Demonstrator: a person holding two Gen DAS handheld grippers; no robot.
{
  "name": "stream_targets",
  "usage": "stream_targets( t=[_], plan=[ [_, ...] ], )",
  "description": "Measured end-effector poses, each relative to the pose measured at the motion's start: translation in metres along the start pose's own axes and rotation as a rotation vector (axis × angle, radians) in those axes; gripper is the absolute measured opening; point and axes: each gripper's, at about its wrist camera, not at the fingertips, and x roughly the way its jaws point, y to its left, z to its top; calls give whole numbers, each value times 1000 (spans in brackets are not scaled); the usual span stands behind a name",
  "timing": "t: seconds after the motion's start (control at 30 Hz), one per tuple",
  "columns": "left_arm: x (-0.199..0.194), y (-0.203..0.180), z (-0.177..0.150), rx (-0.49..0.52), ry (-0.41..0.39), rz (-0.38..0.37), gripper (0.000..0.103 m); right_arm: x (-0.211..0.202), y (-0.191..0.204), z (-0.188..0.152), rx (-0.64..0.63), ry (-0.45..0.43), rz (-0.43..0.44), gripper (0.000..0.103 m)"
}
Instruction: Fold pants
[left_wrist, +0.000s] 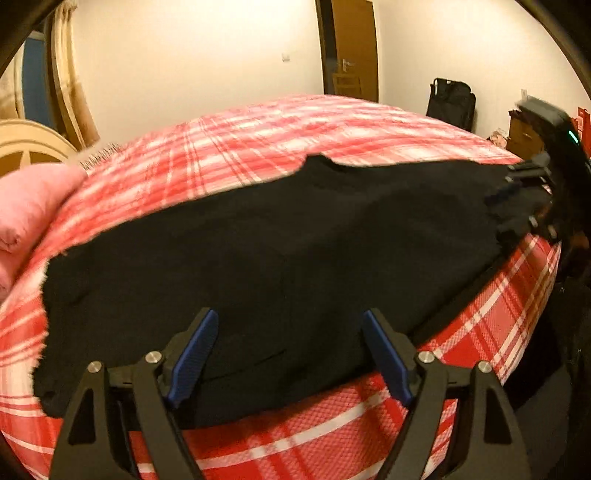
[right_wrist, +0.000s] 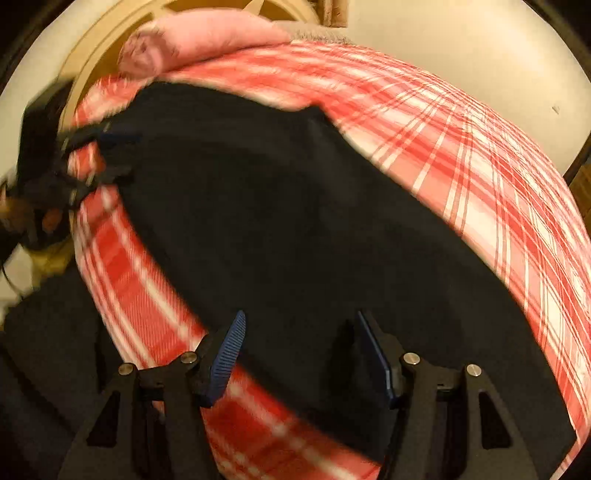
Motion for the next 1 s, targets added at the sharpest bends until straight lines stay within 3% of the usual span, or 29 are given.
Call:
stream_targets(
  t=[0.1,0.2,0.43,0.53,0.57,0.67,0.77,0.9,1.0],
  plan=[
    [-7,19,7,-78,-39,-4,86,4,-30,42,101,-55,76,63],
    [-1,33,4,-139,-26,0,87,18,-44,79,169,-103,128,62],
    [10,24,-7,-101,0,19,90,82,-41,149,266,-84,192,52],
    [6,30,-5,-115,-5,6,90,119,-39,156,270,20,70,51],
    [1,33,-4,-123,-13,11,90,124,-44,157,286,27,73,51],
    [-26,57,0,-163,-74,81,90,116,-45,156,268,-12,55,51],
    [-46,104,-1,-256,-101,190,90,97,-46,148,278,-67,77,51],
    [-33,149,-7,-319,-20,283,90,72,-40,139,278,-129,119,51],
    [-9,160,-9,-314,99,356,90,55,-15,128,209,-137,162,51]
  ],
)
